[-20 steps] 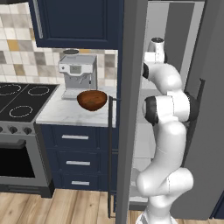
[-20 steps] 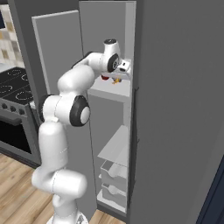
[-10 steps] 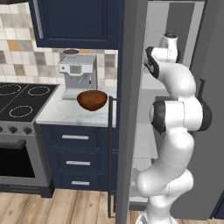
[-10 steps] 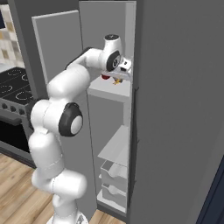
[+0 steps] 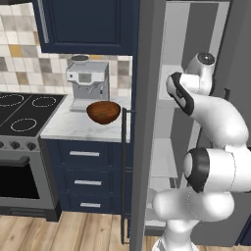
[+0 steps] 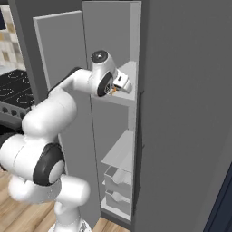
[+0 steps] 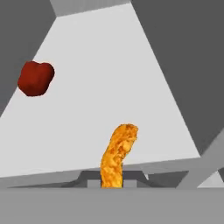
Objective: Take the kiwi, bell pepper, and shrimp from the freezer and place them in the bowl on the counter.
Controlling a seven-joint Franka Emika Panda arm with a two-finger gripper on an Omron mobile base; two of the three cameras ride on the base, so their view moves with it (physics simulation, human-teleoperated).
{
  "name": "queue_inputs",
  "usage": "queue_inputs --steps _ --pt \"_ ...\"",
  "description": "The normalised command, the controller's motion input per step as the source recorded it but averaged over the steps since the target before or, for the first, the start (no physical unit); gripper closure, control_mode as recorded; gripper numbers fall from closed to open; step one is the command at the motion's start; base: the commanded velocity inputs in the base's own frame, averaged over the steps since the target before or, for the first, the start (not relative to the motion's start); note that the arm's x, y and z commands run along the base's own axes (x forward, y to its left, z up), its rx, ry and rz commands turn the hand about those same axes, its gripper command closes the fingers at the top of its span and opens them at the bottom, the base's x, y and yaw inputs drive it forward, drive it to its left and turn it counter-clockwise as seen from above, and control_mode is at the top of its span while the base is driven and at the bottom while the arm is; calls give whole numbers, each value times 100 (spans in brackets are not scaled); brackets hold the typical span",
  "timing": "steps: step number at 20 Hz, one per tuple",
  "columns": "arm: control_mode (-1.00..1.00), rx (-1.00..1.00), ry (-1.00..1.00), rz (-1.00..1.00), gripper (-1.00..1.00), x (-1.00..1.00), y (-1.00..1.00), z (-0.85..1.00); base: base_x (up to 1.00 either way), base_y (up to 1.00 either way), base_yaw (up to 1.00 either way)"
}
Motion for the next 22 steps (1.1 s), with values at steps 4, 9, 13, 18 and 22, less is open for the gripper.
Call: queue_inputs --steps 4,9,13,18,22 --pt "-100 1 -26 -7 100 -100 0 12 0 0 0" --pt "-100 4 -13 -8 100 -100 0 26 0 0 0" --pt "-100 4 0 -8 100 -100 0 31 0 0 0" --pt "-100 3 4 -11 100 -100 0 25 0 0 0" --pt "-100 0 4 -12 100 -100 6 1 0 0 0"
